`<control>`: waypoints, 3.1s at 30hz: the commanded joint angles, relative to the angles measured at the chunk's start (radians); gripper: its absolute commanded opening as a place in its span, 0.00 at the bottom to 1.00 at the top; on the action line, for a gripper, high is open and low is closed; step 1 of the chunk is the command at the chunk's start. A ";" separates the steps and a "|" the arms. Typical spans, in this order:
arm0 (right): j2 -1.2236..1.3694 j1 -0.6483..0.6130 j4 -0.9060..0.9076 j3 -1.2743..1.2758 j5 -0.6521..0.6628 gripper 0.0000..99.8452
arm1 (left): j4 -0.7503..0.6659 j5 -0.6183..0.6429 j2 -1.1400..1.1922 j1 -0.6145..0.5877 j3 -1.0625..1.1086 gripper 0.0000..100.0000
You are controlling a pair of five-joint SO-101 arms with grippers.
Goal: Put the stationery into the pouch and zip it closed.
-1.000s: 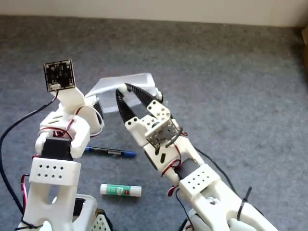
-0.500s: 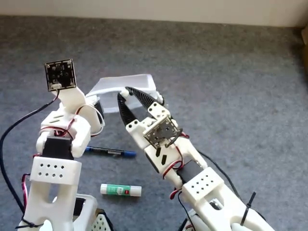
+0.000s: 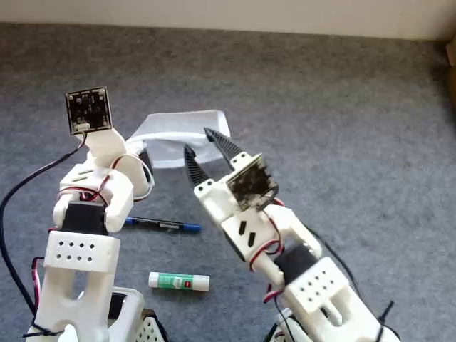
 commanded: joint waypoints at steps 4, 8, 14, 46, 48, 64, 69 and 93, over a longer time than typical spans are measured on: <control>-0.090 0.008 0.535 -0.275 -0.080 0.15 | -0.038 -0.008 -0.007 -0.111 -0.004 0.01; -0.088 -0.033 0.662 -0.300 -0.054 0.15 | -0.063 -0.003 -0.007 -0.168 -0.005 0.01; 0.035 -0.117 0.707 -0.213 -0.025 0.15 | -0.058 0.002 -0.008 -0.240 -0.027 0.01; 0.974 -0.203 0.421 -0.397 -0.021 0.15 | -0.057 0.032 -0.008 -0.248 -0.027 0.01; 0.984 -0.189 0.421 -0.398 -0.021 0.15 | -0.057 0.032 -0.008 -0.248 -0.027 0.01; 1.055 -0.186 0.401 -0.390 0.110 0.01 | -0.057 0.031 -0.008 -0.248 -0.027 0.01; 1.049 -0.168 0.407 -0.390 0.110 0.00 | -0.057 0.031 -0.008 -0.248 -0.027 0.01; 0.375 0.320 0.960 -0.071 0.443 0.00 | -0.058 0.031 -0.008 -0.249 -0.025 0.01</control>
